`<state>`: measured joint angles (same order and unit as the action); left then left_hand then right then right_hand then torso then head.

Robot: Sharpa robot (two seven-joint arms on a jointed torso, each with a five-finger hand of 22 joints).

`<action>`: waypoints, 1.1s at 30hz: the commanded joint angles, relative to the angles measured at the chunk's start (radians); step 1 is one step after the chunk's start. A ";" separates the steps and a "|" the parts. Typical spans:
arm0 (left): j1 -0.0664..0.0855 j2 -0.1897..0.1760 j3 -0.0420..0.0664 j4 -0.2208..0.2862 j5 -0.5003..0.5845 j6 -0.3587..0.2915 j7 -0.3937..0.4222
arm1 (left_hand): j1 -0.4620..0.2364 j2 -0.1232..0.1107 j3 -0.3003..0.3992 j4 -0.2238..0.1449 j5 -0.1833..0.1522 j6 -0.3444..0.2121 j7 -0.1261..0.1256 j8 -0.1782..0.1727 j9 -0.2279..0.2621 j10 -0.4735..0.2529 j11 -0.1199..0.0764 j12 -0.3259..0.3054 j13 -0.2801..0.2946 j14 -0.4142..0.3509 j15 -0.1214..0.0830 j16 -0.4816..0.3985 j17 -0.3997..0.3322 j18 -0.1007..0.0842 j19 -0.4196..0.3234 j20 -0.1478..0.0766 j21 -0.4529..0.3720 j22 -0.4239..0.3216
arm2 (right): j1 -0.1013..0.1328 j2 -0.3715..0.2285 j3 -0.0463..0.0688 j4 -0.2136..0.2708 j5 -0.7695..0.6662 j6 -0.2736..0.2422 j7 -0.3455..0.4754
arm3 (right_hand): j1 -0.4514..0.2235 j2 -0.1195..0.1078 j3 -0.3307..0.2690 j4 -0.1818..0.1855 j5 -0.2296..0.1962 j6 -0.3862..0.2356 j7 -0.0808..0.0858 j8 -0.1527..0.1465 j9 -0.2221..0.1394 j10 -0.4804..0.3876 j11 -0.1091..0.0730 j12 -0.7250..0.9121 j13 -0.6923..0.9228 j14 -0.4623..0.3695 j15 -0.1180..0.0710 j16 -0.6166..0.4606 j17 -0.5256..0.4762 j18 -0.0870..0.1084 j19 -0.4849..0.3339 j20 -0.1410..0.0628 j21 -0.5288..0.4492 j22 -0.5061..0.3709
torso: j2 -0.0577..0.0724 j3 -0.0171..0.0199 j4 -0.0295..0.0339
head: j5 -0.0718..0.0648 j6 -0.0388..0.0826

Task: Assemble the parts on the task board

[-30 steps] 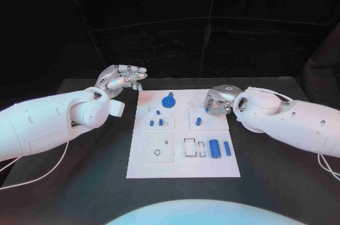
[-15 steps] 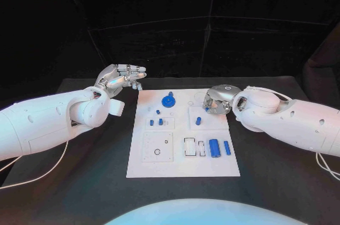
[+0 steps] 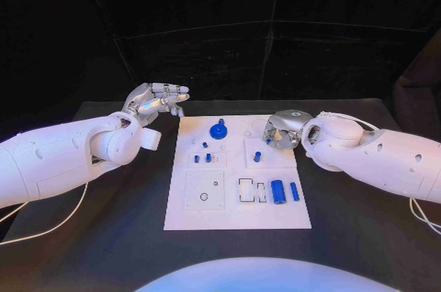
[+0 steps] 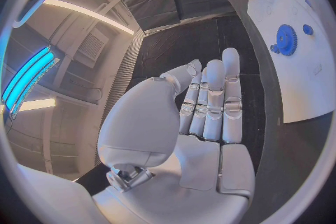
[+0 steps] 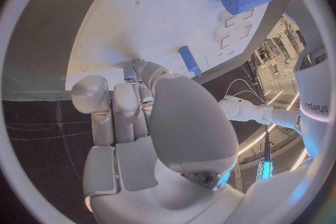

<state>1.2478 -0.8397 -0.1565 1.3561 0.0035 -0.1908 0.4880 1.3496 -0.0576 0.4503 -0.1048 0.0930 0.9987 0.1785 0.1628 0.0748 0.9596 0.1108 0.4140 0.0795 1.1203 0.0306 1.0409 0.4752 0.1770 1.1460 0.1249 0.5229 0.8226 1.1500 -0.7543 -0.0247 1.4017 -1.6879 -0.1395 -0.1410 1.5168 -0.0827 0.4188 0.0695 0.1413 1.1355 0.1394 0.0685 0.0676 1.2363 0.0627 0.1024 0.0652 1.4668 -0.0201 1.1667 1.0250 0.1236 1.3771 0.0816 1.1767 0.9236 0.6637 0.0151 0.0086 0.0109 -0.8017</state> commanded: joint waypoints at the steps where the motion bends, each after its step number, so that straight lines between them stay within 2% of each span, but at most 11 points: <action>1: 0.001 -0.001 0.001 -0.001 0.006 0.002 0.003 | -0.004 -0.003 0.003 -0.003 0.004 0.003 0.000 0.004 -0.001 -0.001 0.001 0.005 -0.002 -0.001 -0.007 -0.004 -0.001 0.007 0.000 -0.005 -0.004 -0.001 | 0.001 -0.007 0.000 0.016 0.010 -0.074 -0.013 | -0.020 -0.004 0.017 -0.006 0.004 0.004 0.001 -0.002 0.002 0.005 0.004 -0.004 0.002 0.023 -0.001 0.008 0.000 -0.009 -0.005 -0.001 0.011 0.013 | -0.001 -0.0008 0.0003 | -0.002 0.002; 7: 0.001 -0.002 0.001 -0.004 0.006 0.003 0.002 | -0.004 -0.003 0.003 -0.003 0.004 0.003 0.000 0.004 -0.001 -0.001 0.001 0.005 -0.002 -0.001 -0.007 -0.004 -0.001 0.007 0.000 -0.005 -0.004 -0.001 | 0.002 -0.026 0.001 0.041 0.026 -0.114 -0.022 | -0.032 -0.009 0.026 -0.012 0.002 0.005 0.001 -0.001 0.002 0.006 0.004 -0.004 0.002 0.024 -0.001 0.012 0.002 -0.011 -0.003 -0.001 0.019 0.023 | -0.001 -0.0008 -0.0002 | -0.005 0.005; 10: 0.001 -0.003 0.001 -0.006 0.006 0.003 0.000 | -0.004 -0.003 0.003 -0.004 0.004 0.003 0.000 0.004 -0.001 -0.002 0.001 0.005 -0.002 -0.001 -0.007 -0.004 -0.002 0.007 0.000 -0.005 -0.004 -0.001 | 0.002 -0.035 0.001 0.050 0.052 -0.121 -0.018 | -0.038 -0.010 0.031 -0.015 0.003 0.007 0.001 -0.001 0.003 0.007 0.003 -0.004 0.002 0.024 -0.001 0.014 0.002 -0.014 0.002 -0.001 0.032 0.042 | 0.000 -0.0012 -0.0007 | -0.008 0.009; 15: 0.001 -0.005 0.001 -0.011 0.006 0.004 -0.005 | -0.004 -0.003 0.003 -0.004 0.004 0.003 0.000 0.004 -0.001 -0.002 0.001 0.005 -0.002 -0.001 -0.007 -0.004 -0.002 0.007 0.000 -0.005 -0.004 -0.001 | 0.003 -0.058 0.002 0.079 0.086 -0.125 -0.012 | -0.046 -0.014 0.037 -0.020 0.006 0.008 0.000 -0.001 0.003 0.009 0.003 -0.003 0.002 0.024 -0.002 0.017 0.003 -0.015 0.004 -0.001 0.039 0.051 | -0.001 -0.0009 -0.0007 | -0.009 0.009; 20: 0.002 -0.008 0.001 -0.014 0.006 0.006 -0.013 | -0.008 -0.005 0.001 -0.004 0.004 -0.001 0.002 0.004 -0.003 -0.006 0.003 0.005 -0.003 -0.003 -0.006 -0.006 -0.004 0.006 -0.001 -0.004 -0.005 -0.002 | 0.005 -0.087 0.004 0.145 0.105 -0.146 -0.002 | -0.050 -0.019 0.039 -0.025 0.009 0.009 0.000 -0.001 0.003 0.010 0.002 -0.003 0.003 0.024 -0.002 0.018 0.002 -0.014 0.004 -0.002 0.041 0.052 | 0.000 0.0000 -0.0014 | -0.008 0.009; 24: 0.002 -0.009 0.001 -0.015 0.006 0.006 -0.014 | -0.009 -0.005 0.001 -0.004 0.004 -0.002 0.003 0.004 -0.003 -0.007 0.004 0.004 -0.004 -0.004 -0.005 -0.006 -0.004 0.006 -0.002 -0.004 -0.006 -0.003 | 0.007 -0.099 0.015 0.212 0.110 -0.171 0.009 | -0.054 -0.022 0.045 -0.032 0.015 0.010 0.000 -0.001 0.003 0.010 0.002 -0.003 0.003 0.024 -0.002 0.022 0.004 -0.015 0.004 -0.002 0.045 0.056 | -0.001 -0.0004 -0.0018 | -0.005 0.009; 28: 0.002 -0.007 0.001 -0.012 0.006 0.008 -0.017 | -0.009 -0.005 0.001 -0.004 0.004 -0.002 0.003 0.004 -0.003 -0.007 0.004 0.004 -0.004 -0.004 -0.005 -0.006 -0.004 0.006 -0.002 -0.004 -0.006 -0.003 | 0.008 -0.100 0.022 0.274 0.112 -0.184 0.016 | -0.056 -0.022 0.048 -0.034 0.018 0.011 0.000 -0.001 0.003 0.011 0.003 -0.003 0.003 0.025 -0.002 0.024 0.005 -0.015 0.004 -0.003 0.048 0.060 | 0.000 -0.0020 0.0026 | -0.003 0.009; 31: 0.002 -0.006 0.001 -0.010 0.006 0.008 -0.018 | -0.010 -0.005 0.001 -0.004 0.004 -0.003 0.003 0.004 -0.003 -0.008 0.004 0.004 -0.005 -0.004 -0.005 -0.007 -0.005 0.005 -0.003 -0.004 -0.007 -0.003 | 0.008 -0.090 0.024 0.306 0.105 -0.188 0.020 | -0.057 -0.022 0.048 -0.034 0.018 0.011 0.000 -0.001 0.003 0.011 0.003 -0.003 0.003 0.025 -0.002 0.024 0.005 -0.015 0.004 -0.003 0.048 0.060 | 0.000 -0.0023 0.0024 | 0.006 0.008; 33: 0.002 -0.004 0.001 -0.010 0.006 0.008 -0.019 | -0.010 -0.005 0.001 -0.004 0.004 -0.003 0.003 0.004 -0.003 -0.008 0.004 0.004 -0.005 -0.004 -0.005 -0.007 -0.005 0.005 -0.003 -0.004 -0.007 -0.003 | 0.008 -0.080 0.025 0.320 0.099 -0.189 0.023 | -0.058 -0.022 0.049 -0.035 0.019 0.011 0.000 -0.001 0.003 0.010 0.003 -0.003 0.003 0.025 -0.002 0.024 0.005 -0.015 0.004 -0.003 0.049 0.061 | 0.000 -0.0018 0.0018 | 0.019 0.003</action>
<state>1.2484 -0.8459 -0.1565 1.3437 0.0048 -0.1903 0.4698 1.3456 -0.0617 0.4503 -0.1048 0.0929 0.9987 0.1784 0.1628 0.0729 0.9558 0.1145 0.4140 0.0758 1.1203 0.0307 1.0409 0.4709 0.1768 1.1461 0.1249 0.5229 0.8210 1.1564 -0.8372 -0.0010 1.7119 -1.5885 -0.2957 -0.1368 1.4683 -0.1050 0.4631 0.0385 0.1571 1.1417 0.1382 0.0647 0.0697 1.2398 0.0663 0.1025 0.0680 1.4668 -0.0200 1.1837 1.0293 0.1240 1.3777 0.0820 1.2191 0.9834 0.6634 0.0135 0.0095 0.0190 -0.7949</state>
